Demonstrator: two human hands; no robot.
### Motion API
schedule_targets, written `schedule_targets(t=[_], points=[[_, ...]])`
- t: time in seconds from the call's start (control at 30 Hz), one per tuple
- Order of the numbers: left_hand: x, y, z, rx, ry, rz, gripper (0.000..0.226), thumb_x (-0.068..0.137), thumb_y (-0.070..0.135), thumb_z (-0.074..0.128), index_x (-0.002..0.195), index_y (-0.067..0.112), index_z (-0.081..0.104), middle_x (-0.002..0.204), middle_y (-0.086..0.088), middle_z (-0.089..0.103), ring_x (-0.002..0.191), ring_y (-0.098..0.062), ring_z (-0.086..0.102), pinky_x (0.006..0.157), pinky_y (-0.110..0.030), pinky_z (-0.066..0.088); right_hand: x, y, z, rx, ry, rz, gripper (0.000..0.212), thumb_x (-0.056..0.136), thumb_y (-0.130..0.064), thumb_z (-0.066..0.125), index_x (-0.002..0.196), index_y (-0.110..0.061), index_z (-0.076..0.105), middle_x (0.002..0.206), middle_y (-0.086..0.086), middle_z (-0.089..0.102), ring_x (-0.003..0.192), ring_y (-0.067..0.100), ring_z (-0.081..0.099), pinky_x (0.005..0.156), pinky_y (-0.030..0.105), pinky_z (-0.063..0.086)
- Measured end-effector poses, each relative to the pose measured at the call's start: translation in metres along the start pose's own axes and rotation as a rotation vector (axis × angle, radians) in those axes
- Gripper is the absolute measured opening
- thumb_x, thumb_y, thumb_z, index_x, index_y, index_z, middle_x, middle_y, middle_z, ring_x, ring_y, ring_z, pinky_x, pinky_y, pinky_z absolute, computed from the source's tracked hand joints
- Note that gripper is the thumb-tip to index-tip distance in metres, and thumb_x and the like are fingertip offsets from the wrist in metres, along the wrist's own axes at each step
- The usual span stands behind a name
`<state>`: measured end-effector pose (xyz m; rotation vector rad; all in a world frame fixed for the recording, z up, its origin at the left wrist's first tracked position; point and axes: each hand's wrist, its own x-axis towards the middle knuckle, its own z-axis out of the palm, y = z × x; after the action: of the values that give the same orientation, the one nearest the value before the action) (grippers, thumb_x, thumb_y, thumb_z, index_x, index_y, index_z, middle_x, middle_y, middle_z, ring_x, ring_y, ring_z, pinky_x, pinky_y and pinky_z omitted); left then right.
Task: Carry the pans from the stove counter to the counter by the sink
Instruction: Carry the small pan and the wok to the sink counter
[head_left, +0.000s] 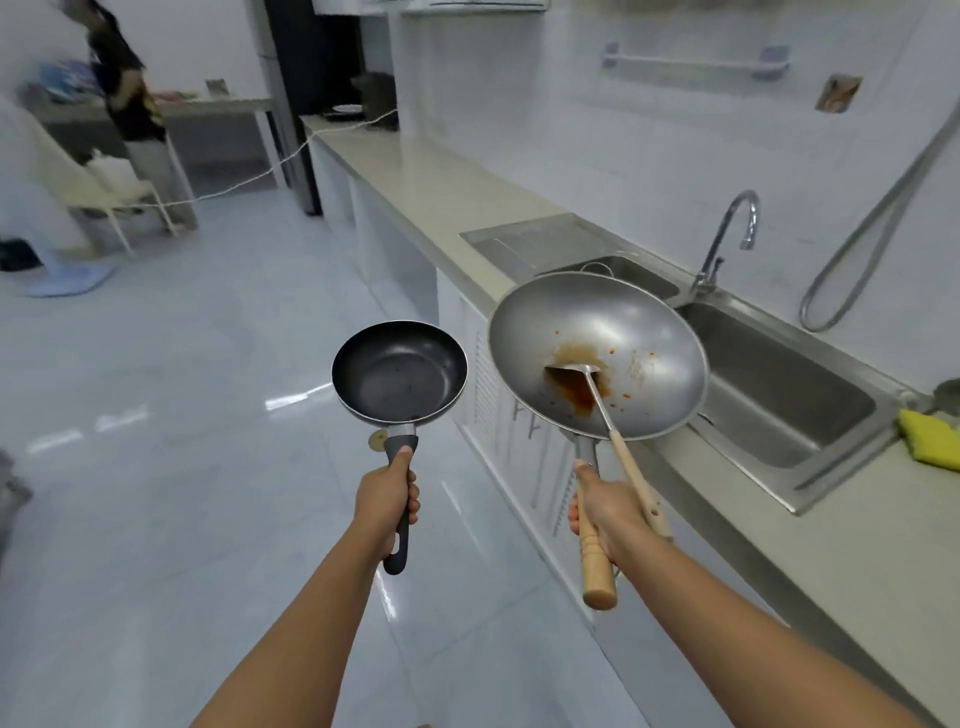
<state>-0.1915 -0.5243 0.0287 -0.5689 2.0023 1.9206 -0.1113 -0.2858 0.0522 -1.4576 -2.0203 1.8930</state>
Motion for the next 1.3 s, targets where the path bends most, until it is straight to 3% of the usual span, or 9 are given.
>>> schedule_targets(t=[0.17,0.47,0.73,0.93,1.03,1.3], points=[[0.073,0.037,-0.052,0.002,0.054,-0.002,0.042,0.095,0.044,0.055,0.068,0.011,0.054,0.048,0.001,0.051,0.040,-0.015,0.045,0.042,-0.025,0.041,0.024,-0.045,0.097,-0.037,-0.042,-0.037,0.051,0.093,-0.049,0.058,0.082,0.000,0.067,0.062,0.010,0.066,0.050,0.020,0.061,0.049,0.027,0.051],[0.177,0.081,-0.101,-0.030,0.131,-0.044,0.040,0.096,0.041,0.055,0.070,0.010,0.056,0.048,-0.001,0.053,0.039,-0.014,0.045,0.041,-0.023,0.041,0.074,-0.122,0.212,-0.064,-0.100,-0.056,0.049,0.093,-0.048,0.059,0.077,-0.001,0.065,0.060,0.009,0.063,0.048,0.019,0.058,0.045,0.025,0.048],[0.291,0.139,-0.092,-0.070,0.190,-0.042,0.040,0.096,0.040,0.055,0.071,0.009,0.057,0.052,-0.003,0.053,0.041,-0.016,0.046,0.043,-0.025,0.042,0.163,-0.201,0.289,-0.109,-0.167,-0.059,0.049,0.094,-0.048,0.057,0.078,-0.002,0.064,0.061,0.009,0.063,0.047,0.018,0.057,0.045,0.025,0.047],[0.376,0.198,-0.071,-0.062,0.210,-0.033,0.040,0.096,0.040,0.056,0.070,0.010,0.056,0.043,0.002,0.052,0.035,-0.012,0.045,0.039,-0.023,0.041,0.238,-0.272,0.341,-0.151,-0.176,-0.061,0.052,0.093,-0.050,0.057,0.076,-0.002,0.065,0.058,0.009,0.065,0.045,0.019,0.058,0.046,0.026,0.048],[0.417,0.222,-0.064,-0.046,0.227,-0.027,0.041,0.096,0.041,0.055,0.069,0.010,0.056,0.042,0.003,0.052,0.034,-0.011,0.046,0.038,-0.022,0.041,0.271,-0.305,0.366,-0.142,-0.178,-0.079,0.049,0.092,-0.050,0.058,0.084,-0.002,0.065,0.058,0.008,0.064,0.045,0.019,0.059,0.044,0.025,0.046],[0.523,0.281,-0.059,-0.040,0.208,-0.032,0.040,0.097,0.041,0.054,0.072,0.010,0.057,0.048,0.000,0.053,0.039,-0.013,0.047,0.041,-0.024,0.042,0.343,-0.380,0.441,-0.099,-0.179,-0.059,0.045,0.093,-0.046,0.059,0.083,-0.003,0.063,0.054,0.008,0.060,0.043,0.018,0.054,0.045,0.026,0.046]])
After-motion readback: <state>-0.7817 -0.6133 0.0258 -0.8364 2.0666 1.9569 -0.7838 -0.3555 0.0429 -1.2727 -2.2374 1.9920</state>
